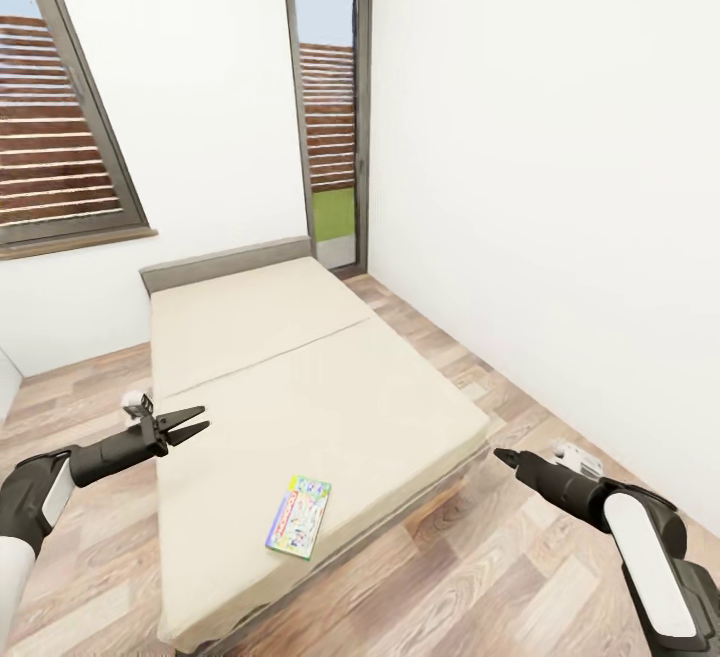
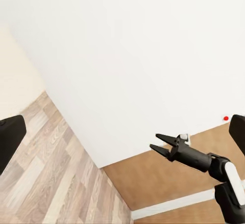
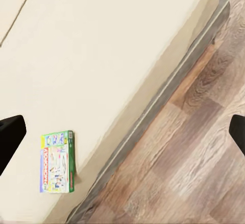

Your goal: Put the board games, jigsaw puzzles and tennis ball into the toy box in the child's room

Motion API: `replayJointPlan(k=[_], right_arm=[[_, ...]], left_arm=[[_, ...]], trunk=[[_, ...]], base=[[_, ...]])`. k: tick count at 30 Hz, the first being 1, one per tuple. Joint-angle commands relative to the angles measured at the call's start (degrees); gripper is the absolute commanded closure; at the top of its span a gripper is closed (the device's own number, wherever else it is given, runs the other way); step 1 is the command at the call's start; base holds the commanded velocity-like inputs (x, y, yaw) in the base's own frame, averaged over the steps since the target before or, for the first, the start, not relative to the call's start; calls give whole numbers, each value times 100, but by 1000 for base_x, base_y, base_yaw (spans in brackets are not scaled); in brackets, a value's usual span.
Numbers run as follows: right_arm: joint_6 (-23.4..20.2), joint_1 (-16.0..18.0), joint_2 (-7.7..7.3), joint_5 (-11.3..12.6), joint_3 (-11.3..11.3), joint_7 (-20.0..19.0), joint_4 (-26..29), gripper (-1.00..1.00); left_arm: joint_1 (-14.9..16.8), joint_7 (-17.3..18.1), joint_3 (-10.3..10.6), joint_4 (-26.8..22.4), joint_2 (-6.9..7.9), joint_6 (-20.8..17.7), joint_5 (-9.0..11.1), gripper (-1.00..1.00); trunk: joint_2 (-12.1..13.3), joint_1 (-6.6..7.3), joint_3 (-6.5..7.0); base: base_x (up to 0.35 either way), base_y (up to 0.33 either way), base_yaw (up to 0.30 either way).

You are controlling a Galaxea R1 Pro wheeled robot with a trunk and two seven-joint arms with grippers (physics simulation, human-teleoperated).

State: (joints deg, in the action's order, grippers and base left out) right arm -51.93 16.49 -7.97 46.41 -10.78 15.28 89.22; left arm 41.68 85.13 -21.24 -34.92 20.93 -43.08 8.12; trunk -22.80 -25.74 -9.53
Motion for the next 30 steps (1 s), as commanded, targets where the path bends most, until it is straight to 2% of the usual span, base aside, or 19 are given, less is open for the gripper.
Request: replayJointPlan(k=[1,8,30], right_arm=[[-19,4,-5,61,13,54,8,-100],[-10,4,-16,53,112,54,8,-100],[-10,4,-12,52,120,54,8,-100]], left_arm=[[7,23,-3,3,-1,-60,-3,-100],[6,25,-3,3,-1,-60,-3,-100],[1,22,-3,3,-1,-60,-3,-100]], trunk=[[-12,-5,-12],[-12,-5,-12],[-12,-5,-12]], base=[[105,-9,290],[98,-3,290],[19,0,290]])
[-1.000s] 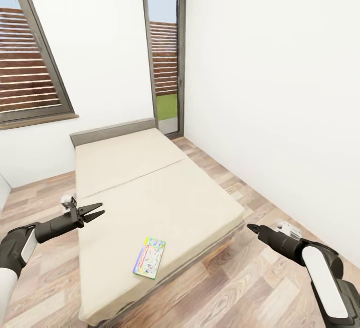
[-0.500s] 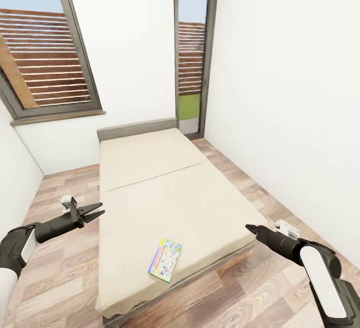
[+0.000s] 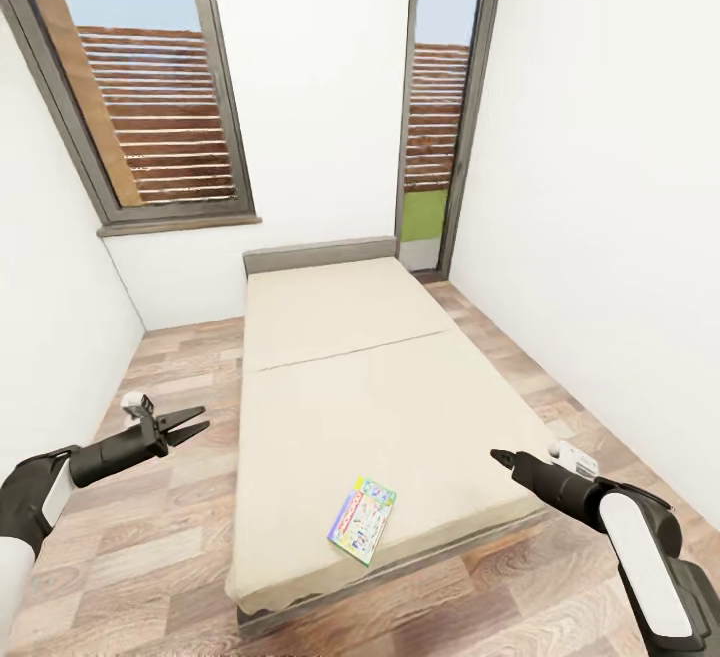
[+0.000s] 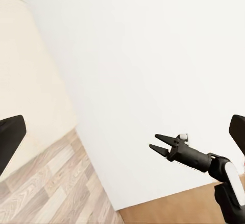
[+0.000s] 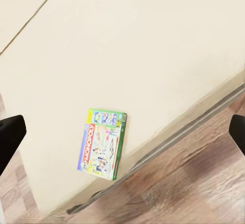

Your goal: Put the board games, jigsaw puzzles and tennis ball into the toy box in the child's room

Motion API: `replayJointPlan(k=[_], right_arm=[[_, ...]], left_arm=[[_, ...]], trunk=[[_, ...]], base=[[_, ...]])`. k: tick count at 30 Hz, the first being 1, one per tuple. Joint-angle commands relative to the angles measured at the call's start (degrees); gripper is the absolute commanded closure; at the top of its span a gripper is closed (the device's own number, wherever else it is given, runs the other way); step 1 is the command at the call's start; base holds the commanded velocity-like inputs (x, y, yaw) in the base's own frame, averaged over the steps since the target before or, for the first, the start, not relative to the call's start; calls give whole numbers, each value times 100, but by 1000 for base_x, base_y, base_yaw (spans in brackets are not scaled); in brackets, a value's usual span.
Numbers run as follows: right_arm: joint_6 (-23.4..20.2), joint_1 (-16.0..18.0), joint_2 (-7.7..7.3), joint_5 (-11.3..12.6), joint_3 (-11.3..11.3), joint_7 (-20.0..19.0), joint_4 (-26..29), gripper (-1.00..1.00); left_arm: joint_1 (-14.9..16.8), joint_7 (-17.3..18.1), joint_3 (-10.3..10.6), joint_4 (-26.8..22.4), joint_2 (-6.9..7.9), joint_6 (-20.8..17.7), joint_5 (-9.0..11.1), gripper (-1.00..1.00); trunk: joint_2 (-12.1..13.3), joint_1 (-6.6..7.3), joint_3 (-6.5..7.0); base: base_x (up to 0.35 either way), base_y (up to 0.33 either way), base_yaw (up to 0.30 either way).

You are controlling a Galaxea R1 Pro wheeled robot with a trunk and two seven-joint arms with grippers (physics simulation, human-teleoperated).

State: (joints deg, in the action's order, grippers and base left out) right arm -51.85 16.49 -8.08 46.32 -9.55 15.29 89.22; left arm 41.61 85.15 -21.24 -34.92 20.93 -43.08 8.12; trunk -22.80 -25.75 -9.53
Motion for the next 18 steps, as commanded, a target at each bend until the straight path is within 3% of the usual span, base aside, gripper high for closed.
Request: replayJointPlan(k=[1,18], right_arm=[[-18,4,-2,62,-3,53,8,-100],[-18,4,11,62,-3,53,1,-100]], left_arm=[[8,21,-3,3,-1,-60,-3,-100],[11,19,-3,3,-1,-60,-3,-100]], trunk=[[-12,-4,-12],[-12,-4,-12]], base=[[0,0,290],[0,0,285]])
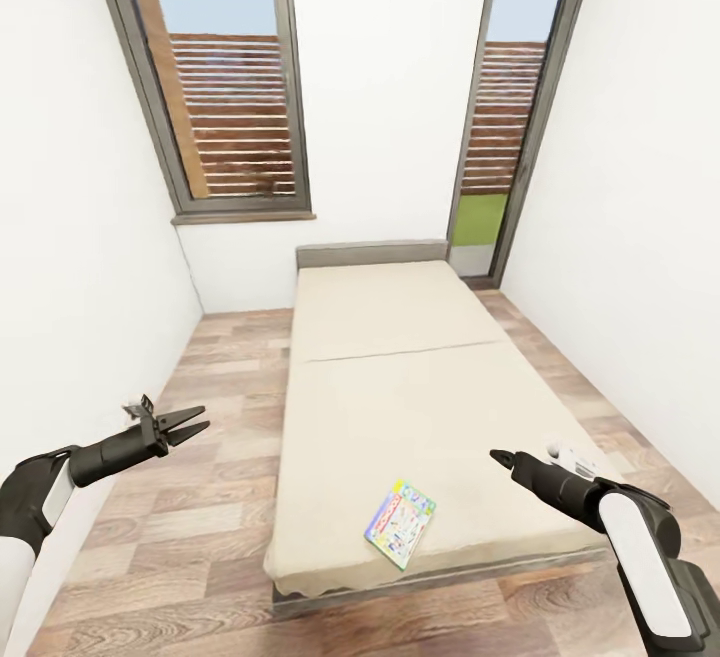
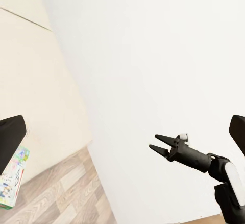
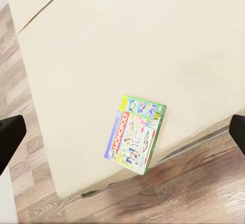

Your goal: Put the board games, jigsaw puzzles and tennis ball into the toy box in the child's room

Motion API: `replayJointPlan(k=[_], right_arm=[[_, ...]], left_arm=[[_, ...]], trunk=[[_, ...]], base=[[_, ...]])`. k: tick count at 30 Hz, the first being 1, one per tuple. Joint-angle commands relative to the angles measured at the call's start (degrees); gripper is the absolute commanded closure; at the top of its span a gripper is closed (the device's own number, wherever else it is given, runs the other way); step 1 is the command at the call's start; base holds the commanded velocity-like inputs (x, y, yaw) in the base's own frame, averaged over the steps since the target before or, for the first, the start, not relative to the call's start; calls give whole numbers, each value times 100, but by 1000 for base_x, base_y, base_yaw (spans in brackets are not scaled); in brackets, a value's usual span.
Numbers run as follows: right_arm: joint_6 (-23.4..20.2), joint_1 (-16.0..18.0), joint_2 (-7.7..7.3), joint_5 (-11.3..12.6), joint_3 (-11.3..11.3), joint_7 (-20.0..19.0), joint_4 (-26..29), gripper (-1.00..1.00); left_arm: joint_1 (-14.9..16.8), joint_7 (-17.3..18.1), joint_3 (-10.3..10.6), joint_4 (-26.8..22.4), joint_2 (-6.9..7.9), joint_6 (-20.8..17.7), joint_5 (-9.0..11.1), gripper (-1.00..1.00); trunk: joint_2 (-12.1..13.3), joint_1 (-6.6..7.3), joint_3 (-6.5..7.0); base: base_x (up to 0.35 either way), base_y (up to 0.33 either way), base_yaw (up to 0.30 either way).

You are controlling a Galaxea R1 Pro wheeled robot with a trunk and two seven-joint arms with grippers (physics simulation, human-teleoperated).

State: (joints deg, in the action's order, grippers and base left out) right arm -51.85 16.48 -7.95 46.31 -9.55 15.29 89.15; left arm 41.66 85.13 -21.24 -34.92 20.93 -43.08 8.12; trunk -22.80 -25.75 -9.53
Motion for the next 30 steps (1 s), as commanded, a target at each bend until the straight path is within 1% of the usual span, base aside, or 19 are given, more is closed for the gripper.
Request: replayJointPlan(k=[1,8,15,23,26,30], right_arm=[[-18,4,-3,62,-3,53,7,-100],[-9,4,-5,52,-13,55,7,-100],[-10,4,-33,54,45,63,-36,-100],[-16,4,-14,64,60,53,-26,-100],[-17,4,-8,63,62,53,-23,-100],[-18,4,-1,62,66,53,-25,-100]], left_arm=[[6,21,-3,2,-1,-60,-4,-100],[5,21,-3,2,-1,-60,-4,-100],[3,26,-3,2,-1,-60,-4,-100],[4,29,-3,2,-1,-60,-4,-100],[4,25,-3,2,-1,-61,-4,-100],[3,22,-1,2,-1,-61,-4,-100]], trunk=[[-12,-3,-12],[-12,-3,-12],[-12,-3,-12],[-12,-3,-12],[-12,-3,-12],[-12,-3,-12]], base=[[5,0,151],[71,-56,54],[26,-20,2],[55,-1,0],[6,54,0],[2,172,0]])
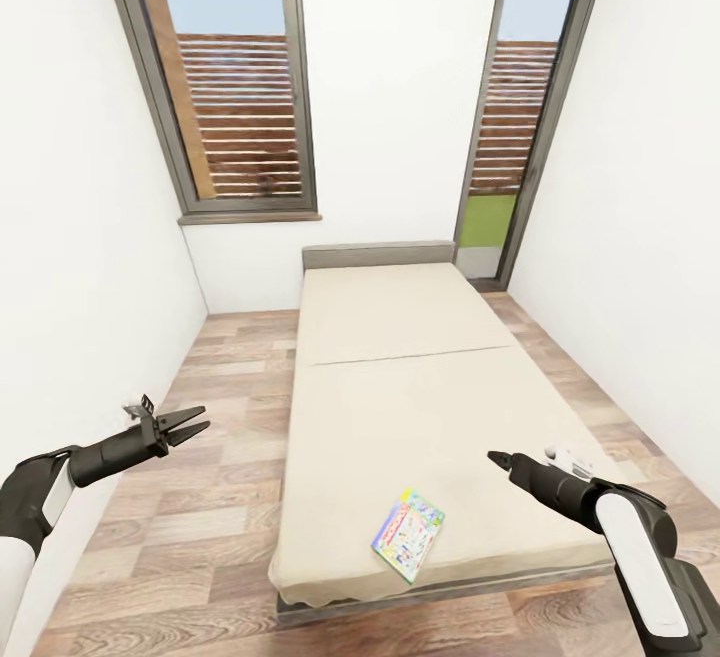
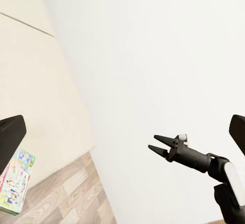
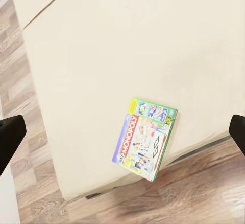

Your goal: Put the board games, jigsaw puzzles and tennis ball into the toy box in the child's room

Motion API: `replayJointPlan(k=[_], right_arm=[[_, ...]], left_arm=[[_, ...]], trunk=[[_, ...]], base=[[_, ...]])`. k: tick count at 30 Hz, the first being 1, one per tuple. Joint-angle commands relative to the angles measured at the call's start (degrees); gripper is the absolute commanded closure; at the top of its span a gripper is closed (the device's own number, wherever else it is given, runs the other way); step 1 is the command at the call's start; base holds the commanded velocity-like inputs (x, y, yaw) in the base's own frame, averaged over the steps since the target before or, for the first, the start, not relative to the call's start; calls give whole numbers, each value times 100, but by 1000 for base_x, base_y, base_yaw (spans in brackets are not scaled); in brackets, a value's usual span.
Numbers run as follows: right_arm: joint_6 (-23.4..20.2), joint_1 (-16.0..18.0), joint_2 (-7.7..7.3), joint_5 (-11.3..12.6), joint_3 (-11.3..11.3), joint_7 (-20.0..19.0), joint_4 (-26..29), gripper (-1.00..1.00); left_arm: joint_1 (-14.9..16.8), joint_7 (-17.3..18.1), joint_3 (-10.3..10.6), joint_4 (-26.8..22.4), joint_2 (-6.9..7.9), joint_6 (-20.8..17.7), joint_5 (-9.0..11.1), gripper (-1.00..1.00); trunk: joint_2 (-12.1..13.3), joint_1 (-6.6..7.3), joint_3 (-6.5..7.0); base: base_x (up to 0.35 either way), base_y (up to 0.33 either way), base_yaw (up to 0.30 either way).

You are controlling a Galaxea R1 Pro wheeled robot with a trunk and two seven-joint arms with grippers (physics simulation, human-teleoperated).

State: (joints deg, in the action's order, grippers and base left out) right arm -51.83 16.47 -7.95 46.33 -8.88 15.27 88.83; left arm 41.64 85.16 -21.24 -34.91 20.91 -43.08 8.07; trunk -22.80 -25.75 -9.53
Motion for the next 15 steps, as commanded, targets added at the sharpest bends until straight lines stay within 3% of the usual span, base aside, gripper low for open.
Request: replayJointPlan(k=[1,15], right_arm=[[-20,6,1,60,-1,55,9,-100],[-20,6,12,68,0,55,3,-100]], left_arm=[[5,21,-2,2,1,-60,2,-100],[6,25,-3,2,1,-60,2,-100]], trunk=[[-12,-4,-12],[-12,-4,-12]], base=[[1,110,0],[0,90,0]])
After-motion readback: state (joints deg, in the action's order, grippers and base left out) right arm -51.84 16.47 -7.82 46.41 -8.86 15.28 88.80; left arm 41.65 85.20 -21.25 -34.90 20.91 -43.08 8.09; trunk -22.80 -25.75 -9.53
